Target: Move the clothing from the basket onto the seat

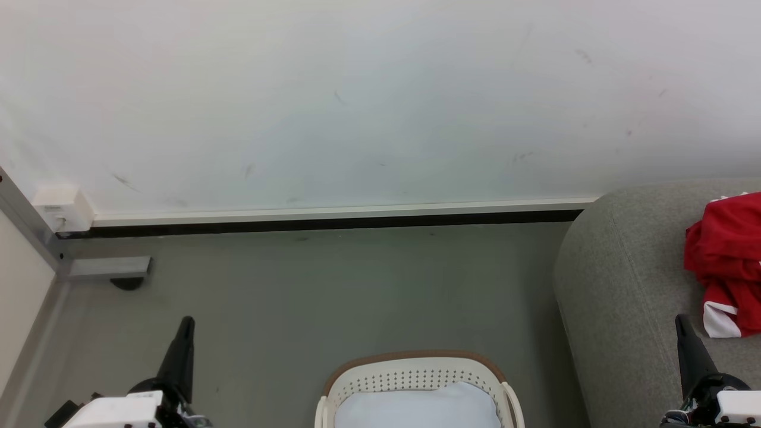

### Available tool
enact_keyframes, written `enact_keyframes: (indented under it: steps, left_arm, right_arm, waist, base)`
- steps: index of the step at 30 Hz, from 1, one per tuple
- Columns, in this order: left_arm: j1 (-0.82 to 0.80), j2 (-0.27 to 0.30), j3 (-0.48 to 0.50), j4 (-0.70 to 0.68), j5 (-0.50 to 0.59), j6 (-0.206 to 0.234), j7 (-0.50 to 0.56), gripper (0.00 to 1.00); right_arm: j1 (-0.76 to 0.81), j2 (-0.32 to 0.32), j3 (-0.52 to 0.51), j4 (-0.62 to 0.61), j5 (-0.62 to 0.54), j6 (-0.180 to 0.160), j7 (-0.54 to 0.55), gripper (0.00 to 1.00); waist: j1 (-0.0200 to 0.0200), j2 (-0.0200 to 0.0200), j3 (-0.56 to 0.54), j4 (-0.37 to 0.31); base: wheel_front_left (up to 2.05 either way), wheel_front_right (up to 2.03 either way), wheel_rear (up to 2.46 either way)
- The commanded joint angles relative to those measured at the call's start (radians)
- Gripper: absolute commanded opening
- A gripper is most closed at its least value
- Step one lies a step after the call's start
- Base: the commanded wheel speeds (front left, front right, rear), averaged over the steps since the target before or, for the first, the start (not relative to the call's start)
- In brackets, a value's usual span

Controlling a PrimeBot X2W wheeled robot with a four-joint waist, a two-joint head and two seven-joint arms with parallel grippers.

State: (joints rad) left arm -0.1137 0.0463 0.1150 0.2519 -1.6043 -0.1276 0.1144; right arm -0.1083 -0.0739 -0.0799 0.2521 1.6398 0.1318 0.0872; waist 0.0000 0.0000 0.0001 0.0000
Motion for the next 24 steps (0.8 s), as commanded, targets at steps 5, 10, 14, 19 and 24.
enact_keyframes:
  steps: [5,10,14,19,24]
  left_arm:
    - [-0.008,0.007,0.003,0.001,-0.013,-0.006,0.005,0.00]
    - [-0.008,0.007,0.003,0.001,-0.013,-0.006,0.005,0.00]
    - [-0.008,0.007,0.003,0.001,-0.013,-0.006,0.005,0.00]
    - [-0.008,0.007,0.003,0.001,-0.013,-0.006,0.005,0.00]
    - [-0.008,0.007,0.003,0.001,-0.013,-0.006,0.005,0.00]
  right_arm:
    - [-0.010,-0.002,-0.005,-0.005,0.003,-0.002,0.002,0.00]
    - [-0.010,-0.001,-0.006,-0.005,0.002,-0.002,0.003,0.00]
    - [-0.010,-0.001,-0.006,-0.005,0.001,-0.002,0.004,0.00]
    - [-0.010,-0.001,-0.007,-0.005,0.001,-0.002,0.005,0.00]
    - [-0.010,0.000,-0.008,-0.004,0.000,-0.002,0.006,0.00]
  waist:
    - [0.0000,0.0000,0.000,0.000]
    - [0.0000,0.0000,0.000,0.000]
    - [0.0000,0.0000,0.000,0.000]
    - [0.0000,0.0000,0.000,0.000]
    - [0.0000,0.0000,0.000,0.000]
  base:
    - [0.00,0.00,0.00]
    - [0.00,0.00,0.00]
    - [0.00,0.00,0.00]
    - [0.00,0.00,0.00]
    - [0.00,0.00,0.00]
